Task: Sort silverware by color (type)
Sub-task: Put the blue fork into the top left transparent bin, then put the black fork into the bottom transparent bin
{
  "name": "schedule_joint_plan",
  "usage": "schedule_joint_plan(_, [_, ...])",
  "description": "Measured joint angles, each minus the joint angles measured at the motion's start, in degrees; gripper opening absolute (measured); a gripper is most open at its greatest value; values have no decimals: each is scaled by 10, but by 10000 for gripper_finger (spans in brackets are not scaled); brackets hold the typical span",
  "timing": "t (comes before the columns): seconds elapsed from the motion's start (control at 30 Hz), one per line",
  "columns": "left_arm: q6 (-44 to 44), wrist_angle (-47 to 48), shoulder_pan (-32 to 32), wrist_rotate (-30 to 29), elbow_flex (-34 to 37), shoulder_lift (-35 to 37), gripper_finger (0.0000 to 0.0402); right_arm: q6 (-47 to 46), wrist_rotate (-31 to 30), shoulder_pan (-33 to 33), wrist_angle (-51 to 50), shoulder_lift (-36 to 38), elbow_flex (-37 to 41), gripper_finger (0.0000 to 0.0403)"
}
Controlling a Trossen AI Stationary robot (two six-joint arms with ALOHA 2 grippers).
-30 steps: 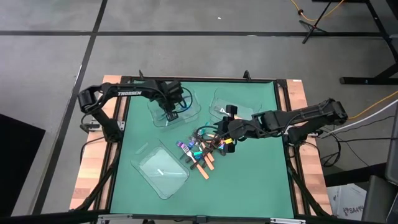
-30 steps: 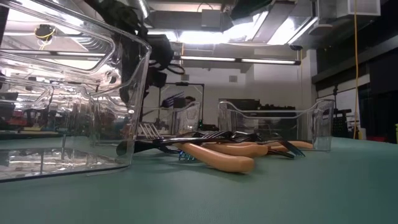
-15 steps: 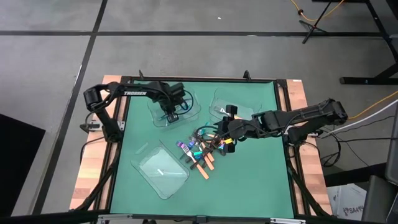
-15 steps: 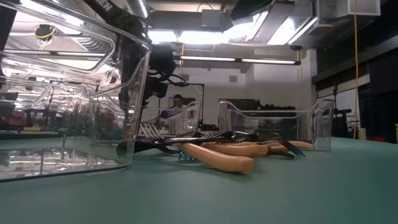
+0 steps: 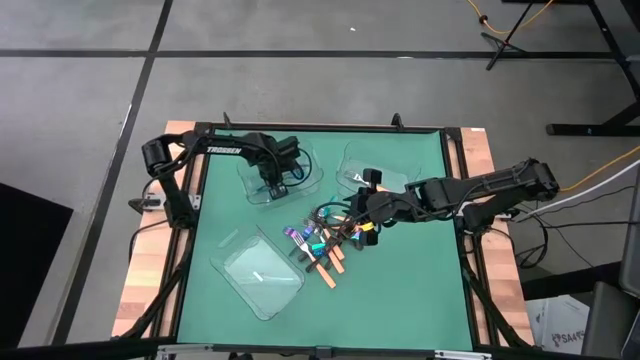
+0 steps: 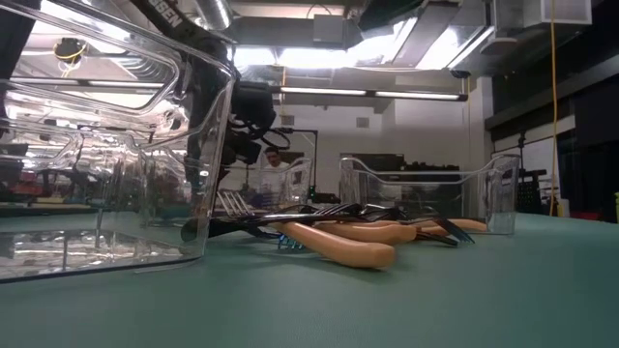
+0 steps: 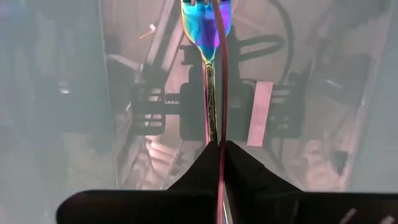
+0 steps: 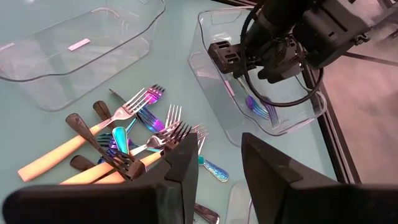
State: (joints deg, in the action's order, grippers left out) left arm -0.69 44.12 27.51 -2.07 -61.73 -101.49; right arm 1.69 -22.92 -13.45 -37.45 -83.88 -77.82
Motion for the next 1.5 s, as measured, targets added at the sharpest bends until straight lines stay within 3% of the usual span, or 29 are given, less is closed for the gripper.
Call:
schedule_joint_plan(0.83, [3, -13, -1, 0, 0, -12, 6, 0, 0, 0, 0, 0, 0, 113])
schedule_joint_plan(1.23, [20, -14, -1, 0, 0, -12, 77, 0, 0, 0, 0, 0, 0, 113])
schedule_joint_plan(1.5, [28, -6, -4, 9, 3, 11, 82, 0, 28, 0, -4, 0, 0, 113])
